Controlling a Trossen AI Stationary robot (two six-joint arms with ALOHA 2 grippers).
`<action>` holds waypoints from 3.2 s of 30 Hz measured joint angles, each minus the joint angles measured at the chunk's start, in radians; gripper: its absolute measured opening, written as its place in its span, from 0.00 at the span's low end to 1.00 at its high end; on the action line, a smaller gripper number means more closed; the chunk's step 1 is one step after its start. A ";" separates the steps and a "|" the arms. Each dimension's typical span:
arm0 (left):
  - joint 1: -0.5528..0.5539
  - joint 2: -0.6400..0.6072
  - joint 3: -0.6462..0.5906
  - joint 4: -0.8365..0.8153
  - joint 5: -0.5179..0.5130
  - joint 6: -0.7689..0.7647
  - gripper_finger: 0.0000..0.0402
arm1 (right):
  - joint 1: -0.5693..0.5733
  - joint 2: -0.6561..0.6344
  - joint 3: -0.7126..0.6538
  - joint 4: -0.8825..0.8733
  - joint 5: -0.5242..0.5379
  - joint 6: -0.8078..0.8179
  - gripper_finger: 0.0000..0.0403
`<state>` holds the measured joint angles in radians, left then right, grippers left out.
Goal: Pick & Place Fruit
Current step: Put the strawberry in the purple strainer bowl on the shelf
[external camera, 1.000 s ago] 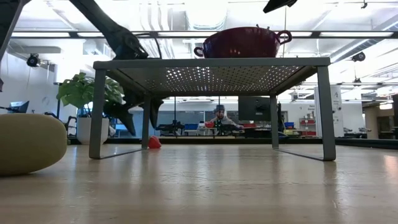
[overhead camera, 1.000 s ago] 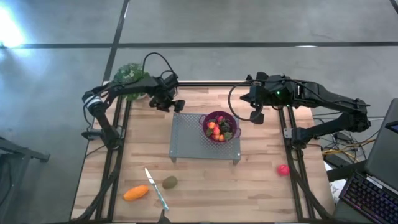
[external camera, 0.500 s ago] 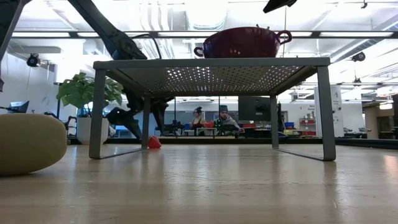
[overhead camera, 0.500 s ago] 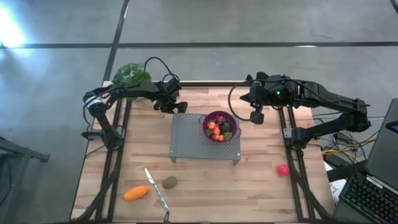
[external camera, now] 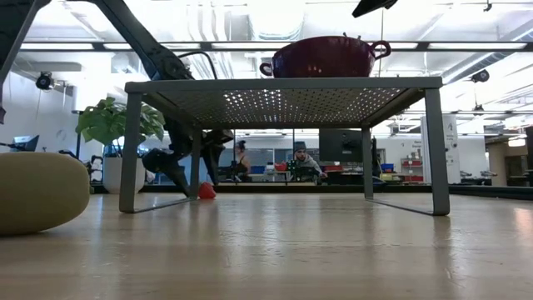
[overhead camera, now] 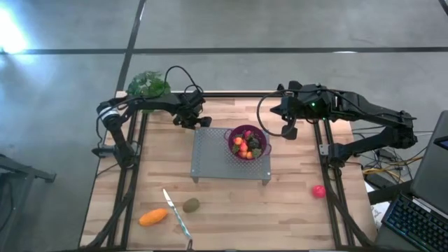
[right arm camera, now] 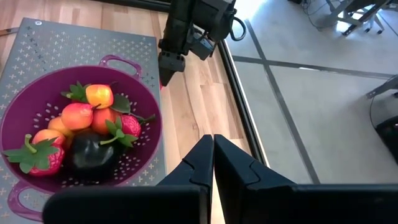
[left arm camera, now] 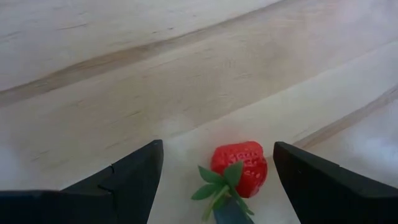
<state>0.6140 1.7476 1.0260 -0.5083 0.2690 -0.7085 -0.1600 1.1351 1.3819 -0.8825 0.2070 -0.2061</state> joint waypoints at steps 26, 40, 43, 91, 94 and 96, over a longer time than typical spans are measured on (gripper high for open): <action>-0.005 0.003 0.002 -0.025 0.071 0.102 0.78 | 0.000 0.000 0.000 0.000 0.000 -0.006 0.02; -0.003 0.003 0.000 0.033 0.011 0.094 0.63 | 0.000 0.000 0.000 -0.002 0.000 -0.004 0.02; -0.002 0.003 0.000 0.030 0.017 0.099 0.59 | 0.000 0.000 0.000 -0.003 0.000 -0.005 0.02; -0.002 0.003 0.000 -0.023 0.081 0.180 0.40 | 0.000 0.000 -0.002 -0.004 0.000 -0.014 0.02; -0.002 0.003 0.000 -0.023 0.081 0.179 0.37 | 0.000 0.000 -0.002 -0.004 0.000 -0.014 0.02; -0.002 0.003 0.000 -0.023 0.081 0.179 0.36 | 0.000 0.000 -0.002 -0.004 0.000 -0.014 0.02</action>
<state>0.6117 1.7508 1.0260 -0.5316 0.3504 -0.5293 -0.1600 1.1351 1.3800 -0.8864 0.2073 -0.2203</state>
